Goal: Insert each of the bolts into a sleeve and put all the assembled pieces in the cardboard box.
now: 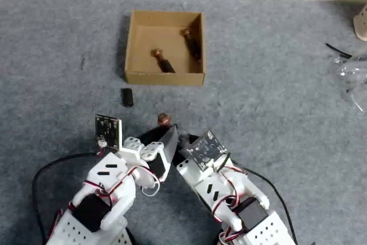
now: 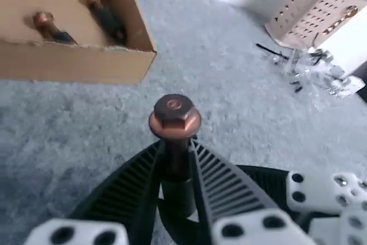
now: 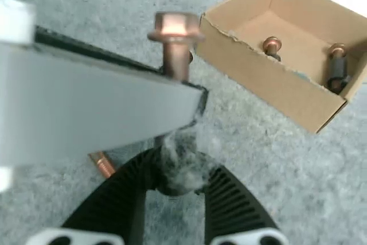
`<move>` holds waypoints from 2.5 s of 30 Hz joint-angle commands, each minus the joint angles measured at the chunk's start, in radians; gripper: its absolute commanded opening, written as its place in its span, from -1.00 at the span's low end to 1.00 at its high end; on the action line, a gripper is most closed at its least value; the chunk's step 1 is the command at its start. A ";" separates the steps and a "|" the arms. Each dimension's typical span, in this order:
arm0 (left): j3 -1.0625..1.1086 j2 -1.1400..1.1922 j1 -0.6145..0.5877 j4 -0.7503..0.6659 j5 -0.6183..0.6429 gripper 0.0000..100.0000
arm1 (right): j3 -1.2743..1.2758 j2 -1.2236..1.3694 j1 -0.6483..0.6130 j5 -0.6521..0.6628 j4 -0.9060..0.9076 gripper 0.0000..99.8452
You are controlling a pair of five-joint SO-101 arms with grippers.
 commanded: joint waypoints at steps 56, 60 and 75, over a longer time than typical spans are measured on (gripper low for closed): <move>-0.036 -0.005 -0.636 0.025 0.110 -0.92 | 0.008 0.002 0.085 0.017 -0.015 -0.99; 0.016 -0.005 -0.751 -0.041 0.072 -0.92 | 0.016 0.002 0.125 0.017 -0.048 -0.99; 0.025 -0.005 -0.739 -0.017 -0.109 -0.99 | 0.045 0.002 0.124 0.017 -0.058 -0.99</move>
